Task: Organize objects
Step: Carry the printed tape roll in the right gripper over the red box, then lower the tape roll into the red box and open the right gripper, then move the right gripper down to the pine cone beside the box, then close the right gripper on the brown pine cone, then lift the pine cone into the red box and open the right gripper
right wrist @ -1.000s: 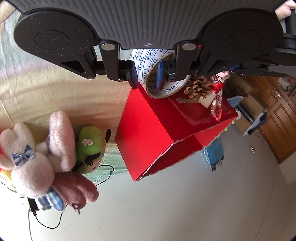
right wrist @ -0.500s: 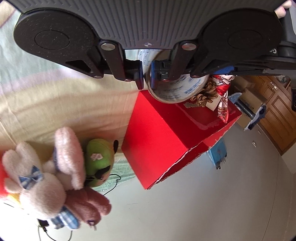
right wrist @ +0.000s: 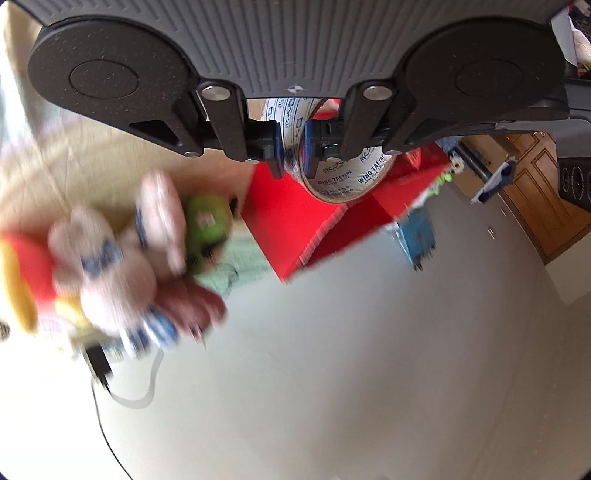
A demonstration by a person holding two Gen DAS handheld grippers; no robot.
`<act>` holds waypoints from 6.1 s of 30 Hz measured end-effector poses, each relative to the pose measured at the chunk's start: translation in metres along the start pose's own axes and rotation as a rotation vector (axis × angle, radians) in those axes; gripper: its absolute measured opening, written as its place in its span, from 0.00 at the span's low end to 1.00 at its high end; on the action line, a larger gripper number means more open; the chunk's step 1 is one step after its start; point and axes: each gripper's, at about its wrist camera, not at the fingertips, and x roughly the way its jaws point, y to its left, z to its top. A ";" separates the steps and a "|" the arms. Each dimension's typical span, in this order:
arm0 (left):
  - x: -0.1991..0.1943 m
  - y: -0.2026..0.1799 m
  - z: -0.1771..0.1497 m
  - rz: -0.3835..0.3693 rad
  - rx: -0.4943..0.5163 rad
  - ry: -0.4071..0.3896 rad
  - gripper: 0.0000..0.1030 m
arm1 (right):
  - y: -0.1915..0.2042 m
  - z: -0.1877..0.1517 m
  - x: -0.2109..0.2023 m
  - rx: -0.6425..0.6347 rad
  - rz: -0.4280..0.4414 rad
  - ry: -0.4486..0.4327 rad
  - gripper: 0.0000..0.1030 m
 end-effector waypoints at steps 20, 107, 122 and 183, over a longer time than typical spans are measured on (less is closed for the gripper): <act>0.054 0.102 0.108 0.107 -0.026 -0.064 0.30 | 0.048 0.083 0.158 -0.283 -0.033 0.052 0.12; 0.022 0.065 0.010 0.544 0.032 -0.128 0.81 | -0.005 -0.021 0.097 0.093 0.143 0.009 0.47; 0.031 0.082 -0.007 0.503 -0.005 -0.088 0.82 | -0.010 -0.031 0.099 0.097 0.146 -0.001 0.46; 0.010 0.059 -0.040 0.115 0.126 -0.160 0.50 | -0.002 -0.044 0.091 0.185 0.453 0.141 0.44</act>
